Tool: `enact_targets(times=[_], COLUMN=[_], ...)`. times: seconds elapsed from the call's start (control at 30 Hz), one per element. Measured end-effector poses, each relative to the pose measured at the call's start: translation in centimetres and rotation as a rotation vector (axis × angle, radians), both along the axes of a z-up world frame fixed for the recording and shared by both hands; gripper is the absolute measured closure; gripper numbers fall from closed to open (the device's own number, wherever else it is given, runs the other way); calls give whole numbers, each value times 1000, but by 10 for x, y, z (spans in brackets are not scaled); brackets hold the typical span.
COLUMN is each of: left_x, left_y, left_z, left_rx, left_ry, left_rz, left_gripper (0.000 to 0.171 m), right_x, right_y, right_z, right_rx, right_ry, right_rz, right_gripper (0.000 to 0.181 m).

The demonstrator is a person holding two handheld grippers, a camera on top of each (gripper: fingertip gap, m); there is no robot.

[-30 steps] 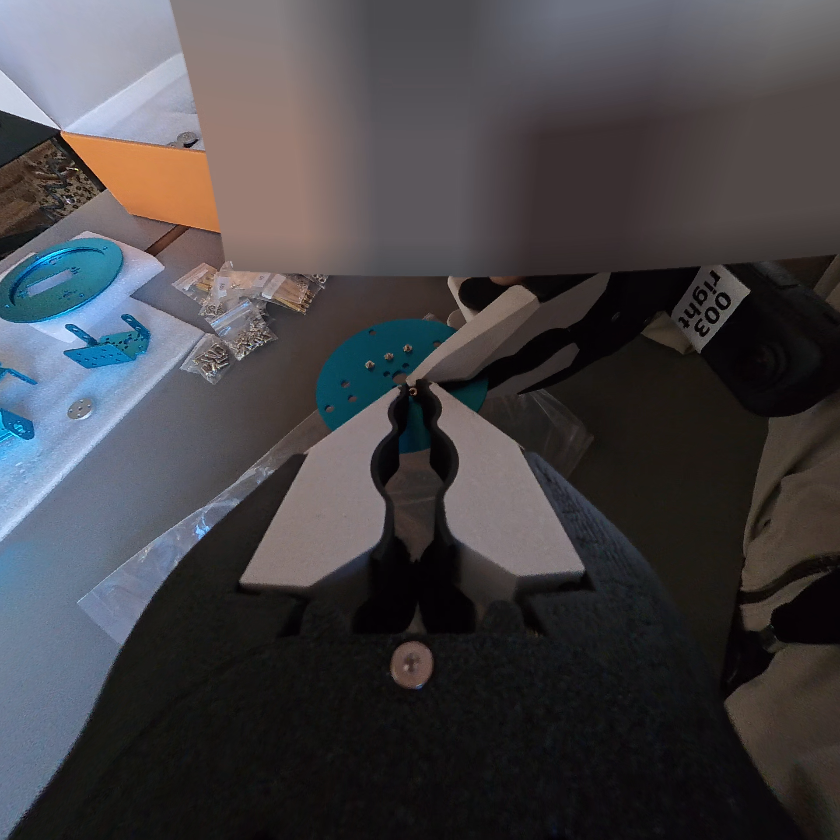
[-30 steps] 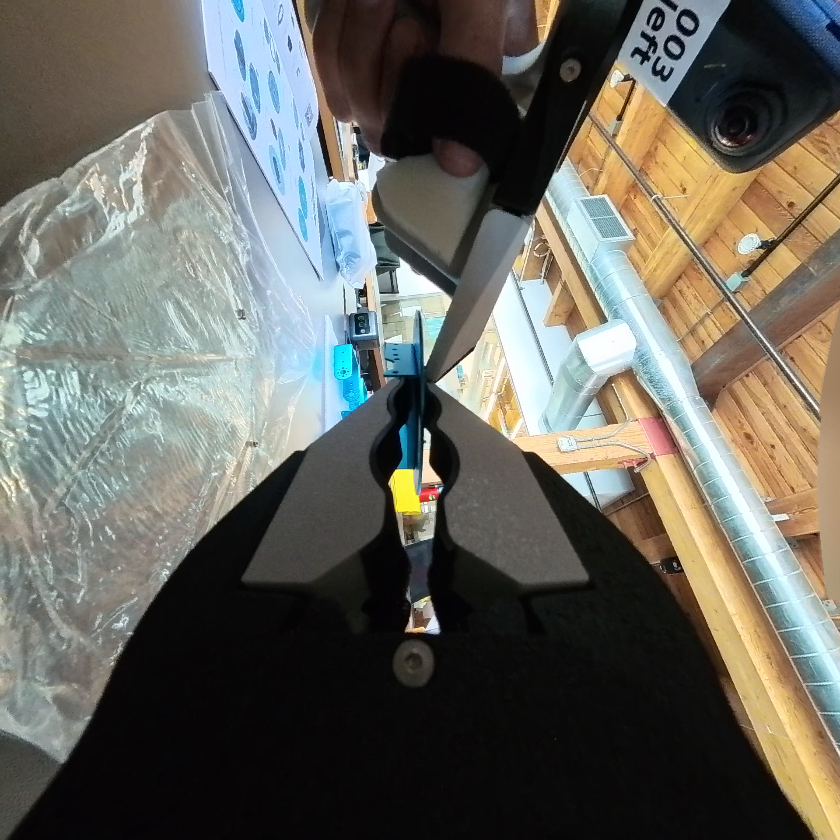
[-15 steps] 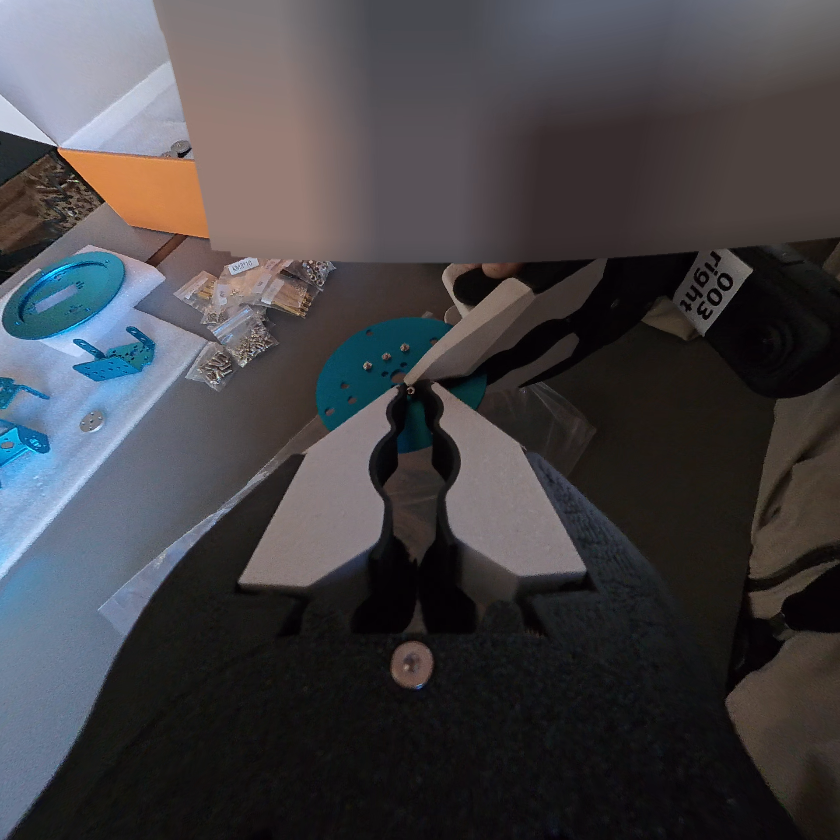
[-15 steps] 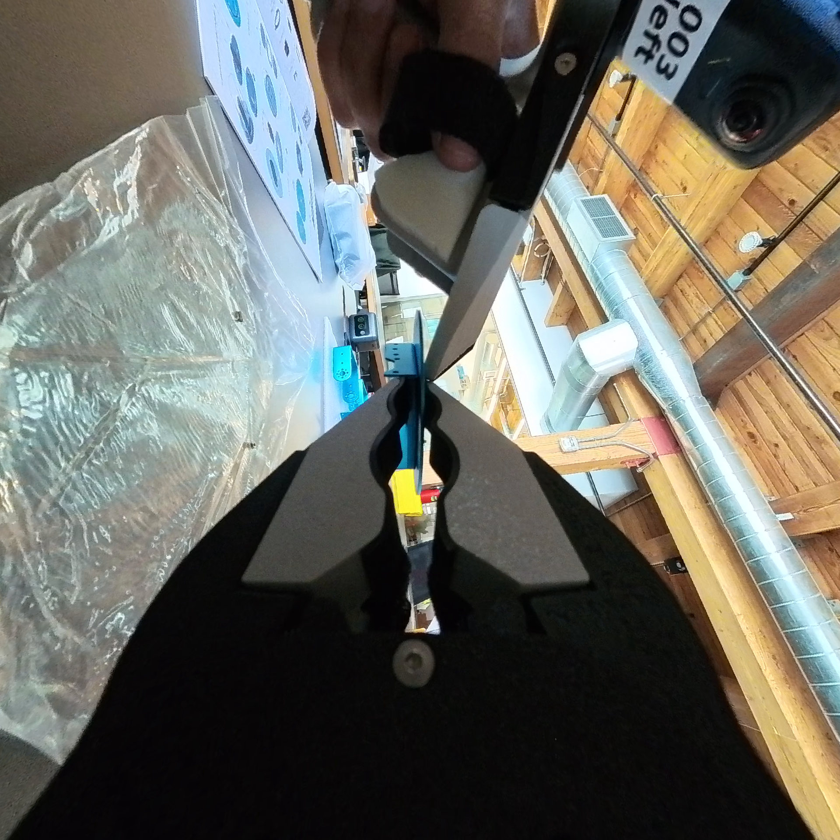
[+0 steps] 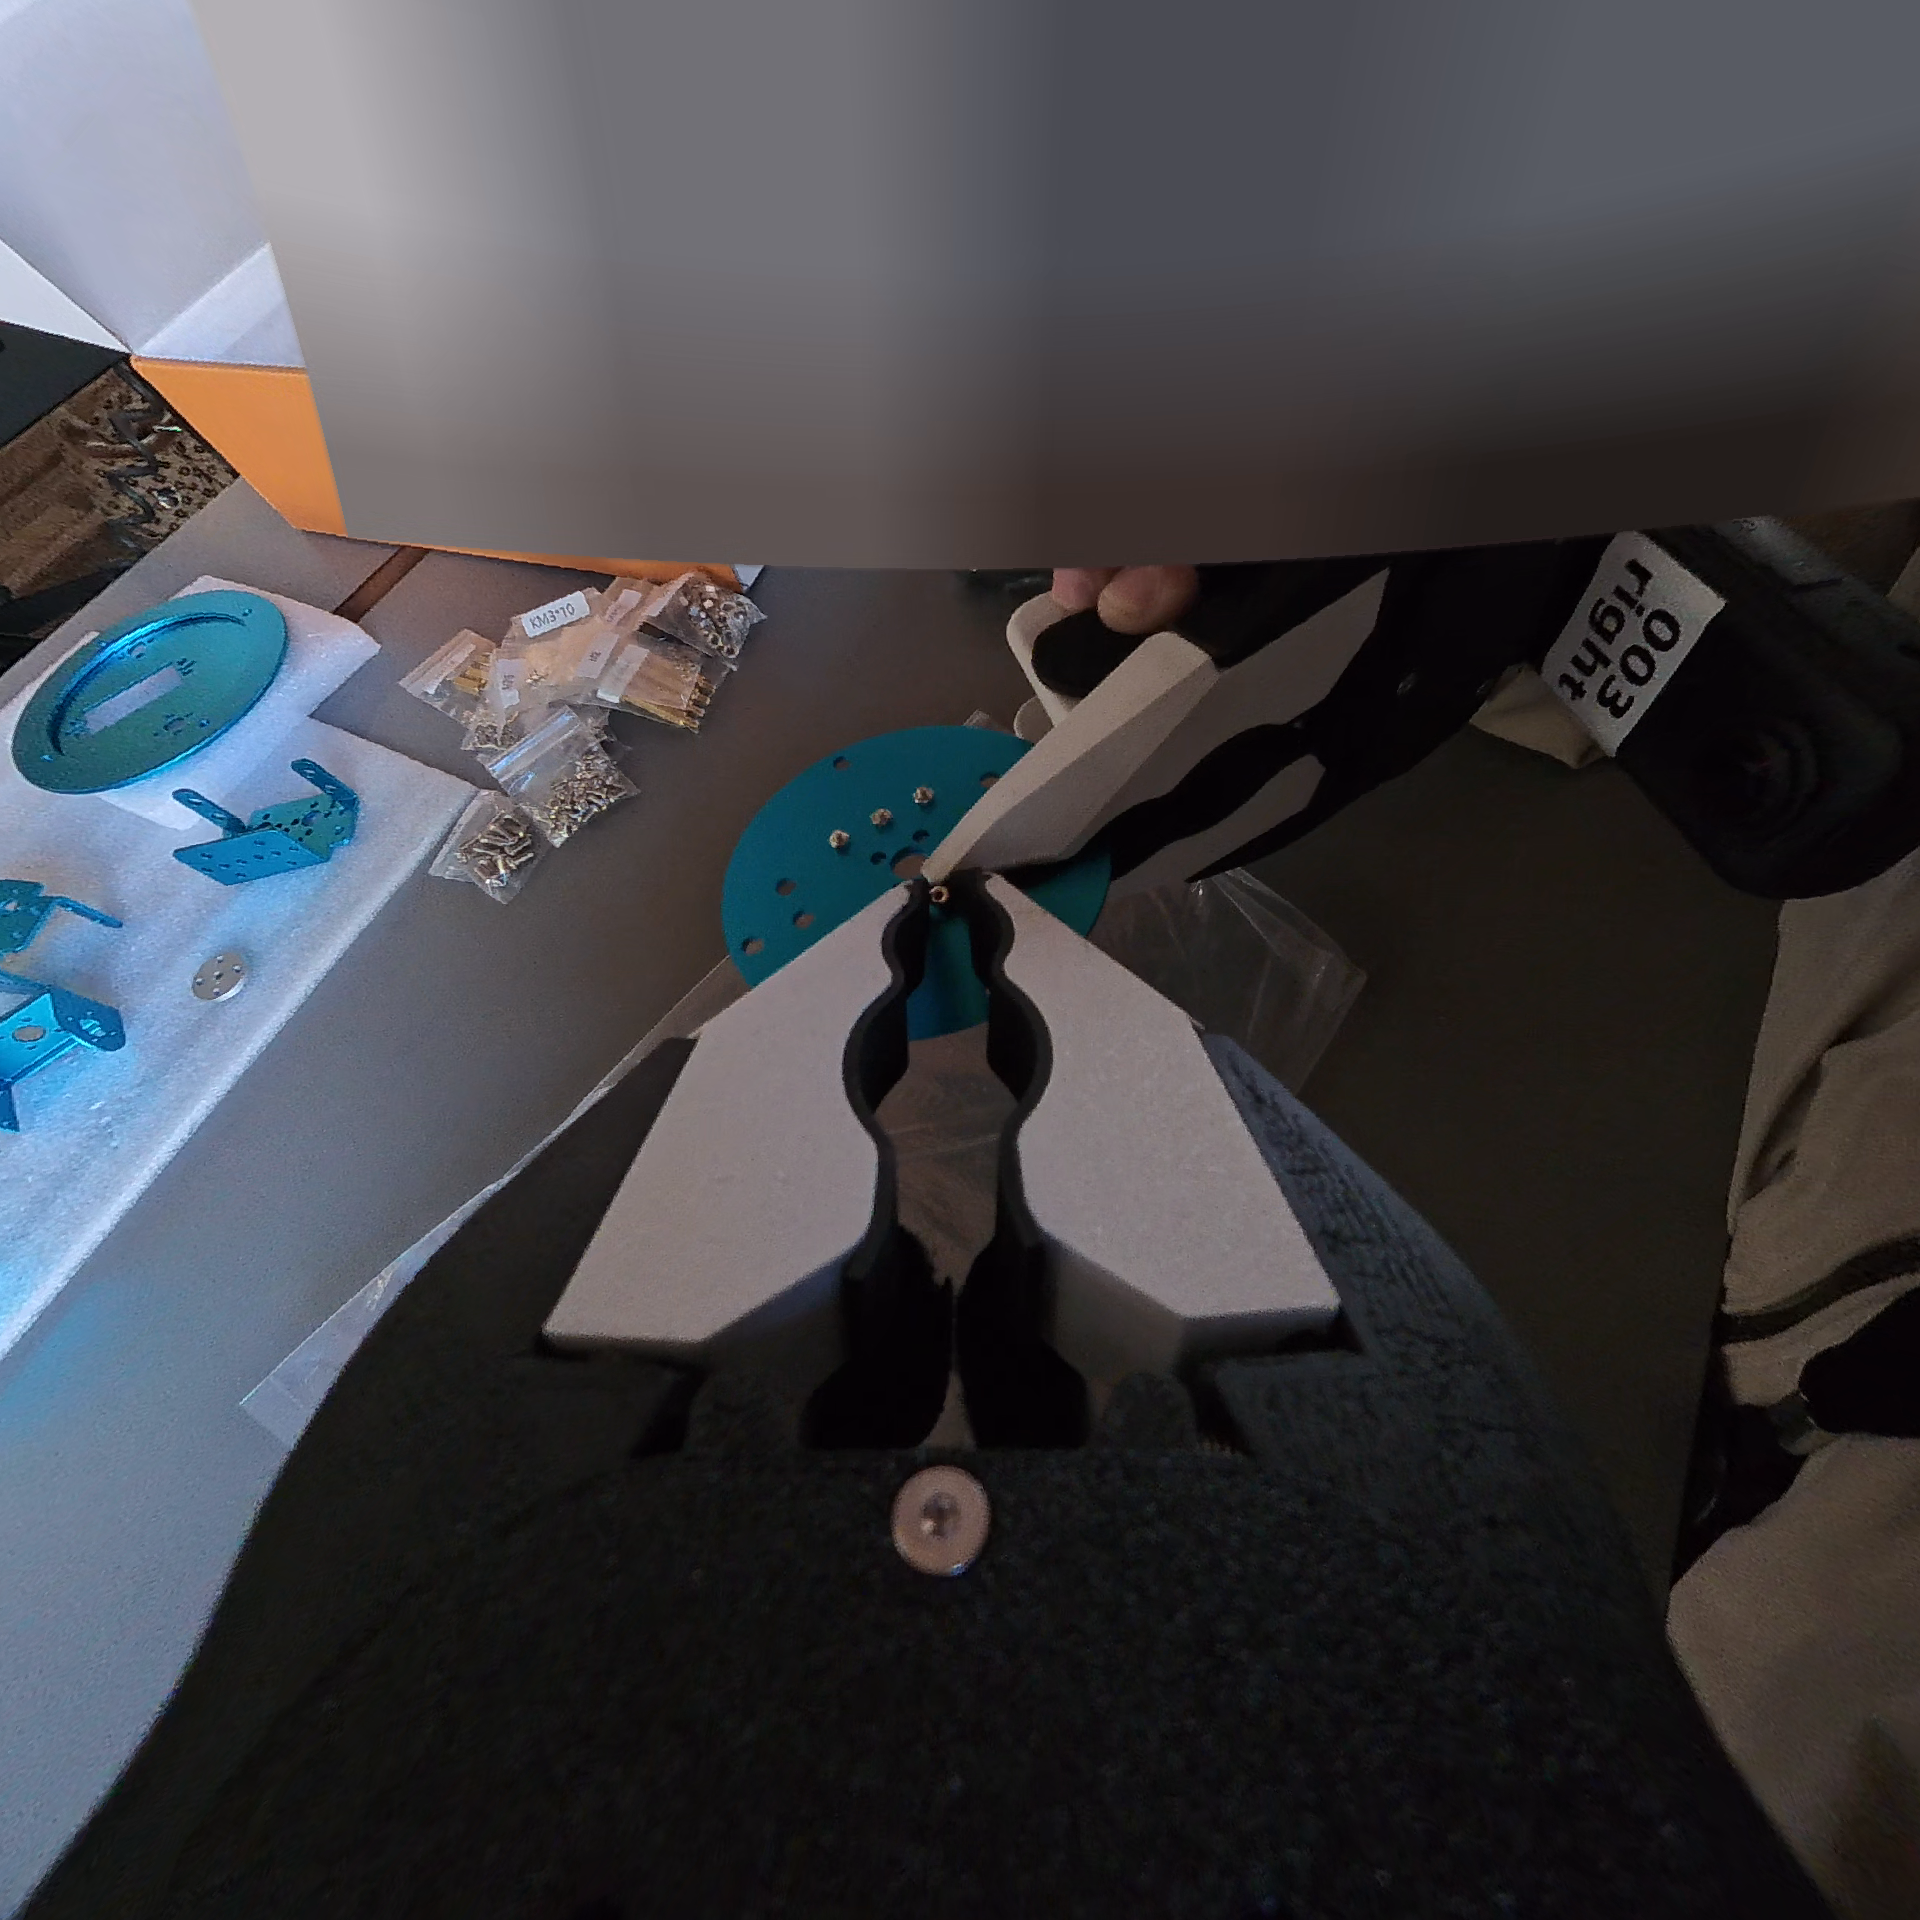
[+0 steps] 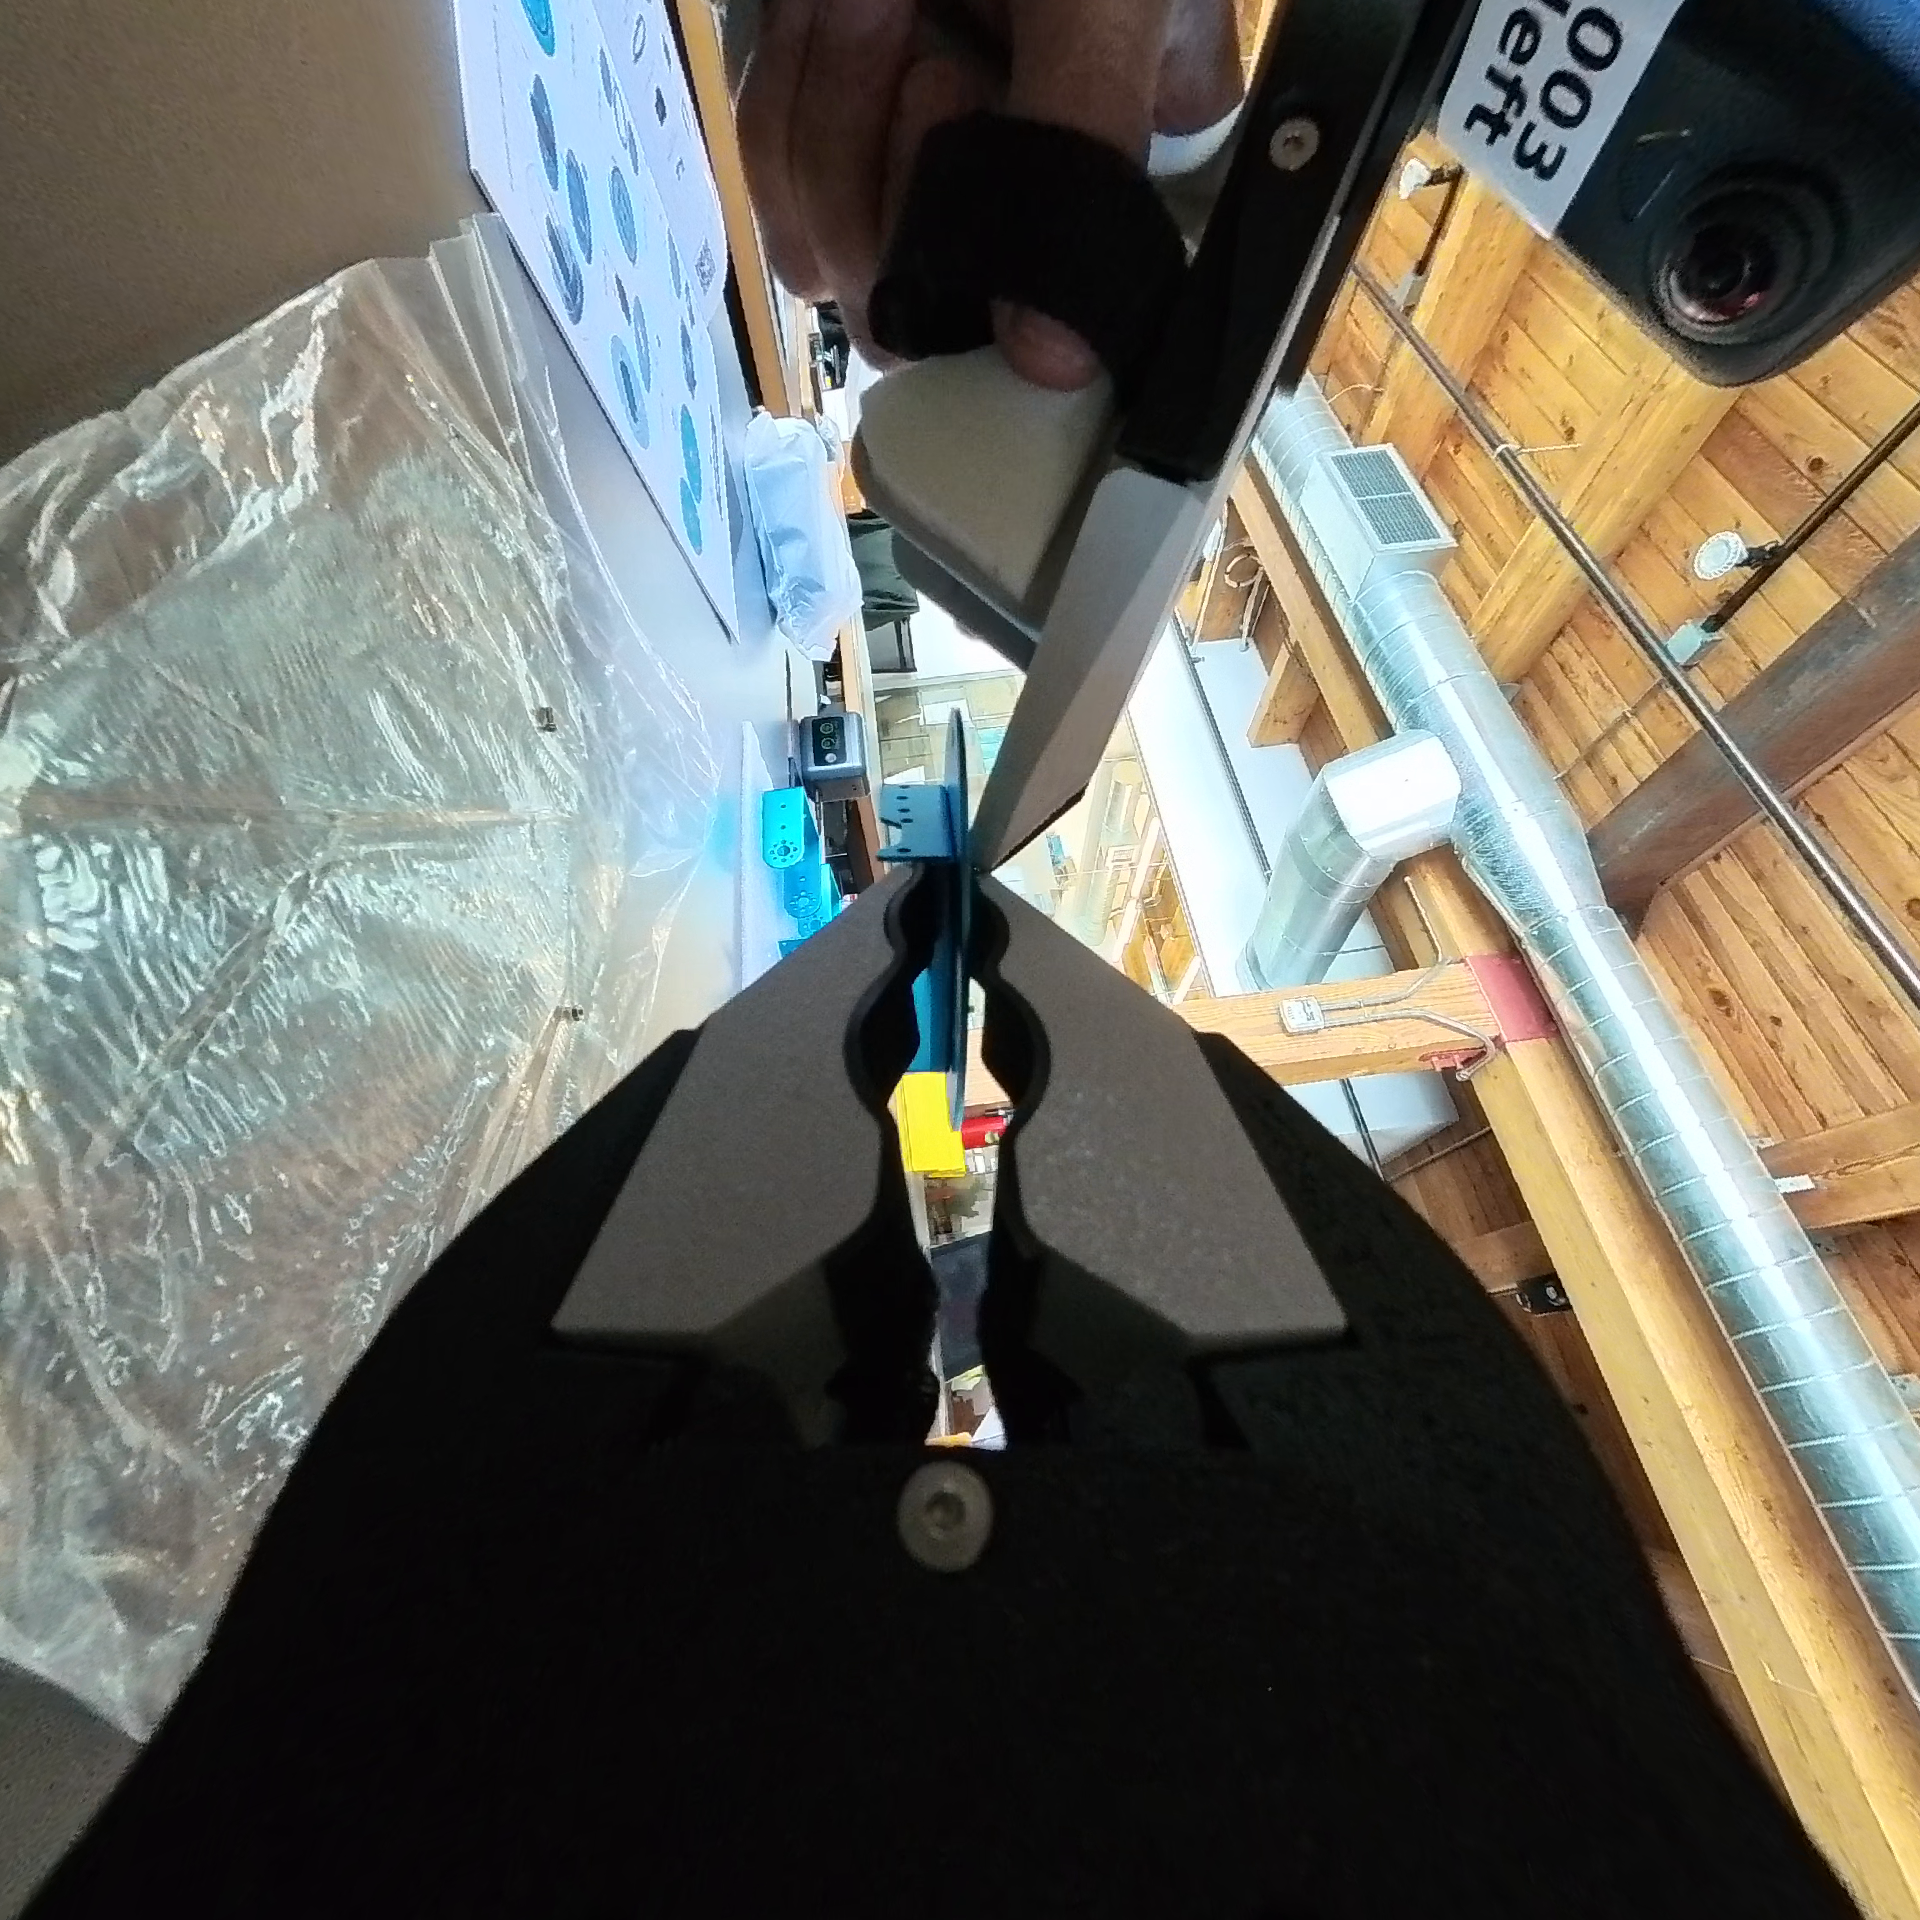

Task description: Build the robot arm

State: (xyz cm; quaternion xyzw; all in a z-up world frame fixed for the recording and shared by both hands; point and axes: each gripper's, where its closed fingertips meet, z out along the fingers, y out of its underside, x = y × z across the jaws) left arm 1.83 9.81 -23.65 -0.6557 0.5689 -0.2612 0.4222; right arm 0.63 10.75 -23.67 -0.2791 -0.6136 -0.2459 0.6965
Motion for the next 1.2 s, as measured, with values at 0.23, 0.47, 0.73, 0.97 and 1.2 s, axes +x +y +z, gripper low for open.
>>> enact_targets(times=[0.23, 0.47, 0.73, 0.97, 1.2], left_x=[0, 0, -5, -6, -1], left_y=[1, 0, 3, 1, 0], left_z=[0, 0, 5, 1, -4], left_rx=[-12, -31, -42, -87, -117], left_ry=[-19, -25, -53, -64, -106], left_rz=[-19, -26, 4, 54, 124], left_gripper=[164, 163, 160, 161, 162], right_x=[0, 0, 0, 0, 0], right_y=[0, 0, 1, 1, 2], right_z=[0, 0, -1, -2, -4], right_rx=[-6, -7, -6, -13, -13], right_ry=[-1, 0, -4, -7, -21], right_rz=[-1, 0, -3, -4, -10], right_gripper=[179, 179, 179, 179, 179])
